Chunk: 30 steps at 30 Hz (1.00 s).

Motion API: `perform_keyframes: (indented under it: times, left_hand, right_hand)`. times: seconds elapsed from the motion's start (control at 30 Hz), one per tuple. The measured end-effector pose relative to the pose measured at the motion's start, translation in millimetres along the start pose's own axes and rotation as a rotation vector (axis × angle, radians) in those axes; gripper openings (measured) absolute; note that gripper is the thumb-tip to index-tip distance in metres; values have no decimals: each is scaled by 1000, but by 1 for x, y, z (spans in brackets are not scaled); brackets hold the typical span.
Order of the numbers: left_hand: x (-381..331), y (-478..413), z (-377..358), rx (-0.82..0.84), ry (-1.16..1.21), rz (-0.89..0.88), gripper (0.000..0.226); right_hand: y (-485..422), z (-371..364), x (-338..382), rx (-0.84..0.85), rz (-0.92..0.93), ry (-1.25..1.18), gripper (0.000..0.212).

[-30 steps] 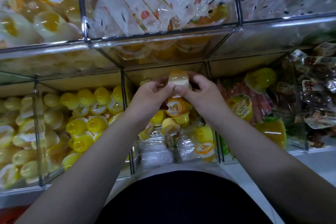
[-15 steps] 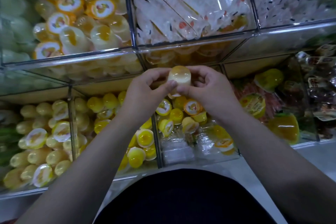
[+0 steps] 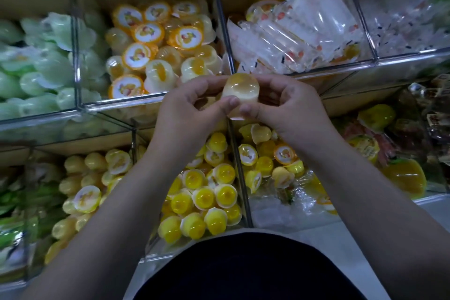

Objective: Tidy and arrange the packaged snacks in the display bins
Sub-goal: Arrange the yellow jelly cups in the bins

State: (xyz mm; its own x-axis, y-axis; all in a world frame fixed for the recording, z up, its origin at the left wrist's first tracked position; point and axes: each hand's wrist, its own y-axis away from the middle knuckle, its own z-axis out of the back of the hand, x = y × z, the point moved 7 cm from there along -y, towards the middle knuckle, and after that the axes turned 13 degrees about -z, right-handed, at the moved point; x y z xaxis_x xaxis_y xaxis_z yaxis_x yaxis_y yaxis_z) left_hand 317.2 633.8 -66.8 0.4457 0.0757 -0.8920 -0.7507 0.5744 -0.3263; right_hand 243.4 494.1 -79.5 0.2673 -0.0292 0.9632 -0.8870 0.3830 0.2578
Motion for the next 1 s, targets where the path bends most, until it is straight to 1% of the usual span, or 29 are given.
perform_keyframes:
  times: [0.23,0.3,0.43,0.53,0.67,0.73,0.83,1.0]
  left_hand:
    - [2,3,49,-72,-65,-58,31]
    - [3,3,64,-89,-70,-69,29]
    - [7,4,94,-133,-175,-123,32]
    - [12,7,114,-194,-233,-141,34]
    - [20,10,138,-258,-289,-154,37]
    - [24,10,149,-265,-346,-159,38]
    - [29,9,156,-230,-457,-180,38]
    - [40,8,161,-203,-508,-171,40]
  right_hand:
    - [-8,-49,16,-4,79,78,40]
    - [-11,-63,23,-18,109,115,42]
    - [-20,-94,39,-76,171,271,54]
    - [-27,-116,51,-100,216,402,54]
    - [-37,-142,60,-98,237,489,55]
    - [-41,-154,60,-89,245,529,57]
    - [-46,-168,62,-105,270,623,57]
    - [-51,-181,59,-129,307,744,55]
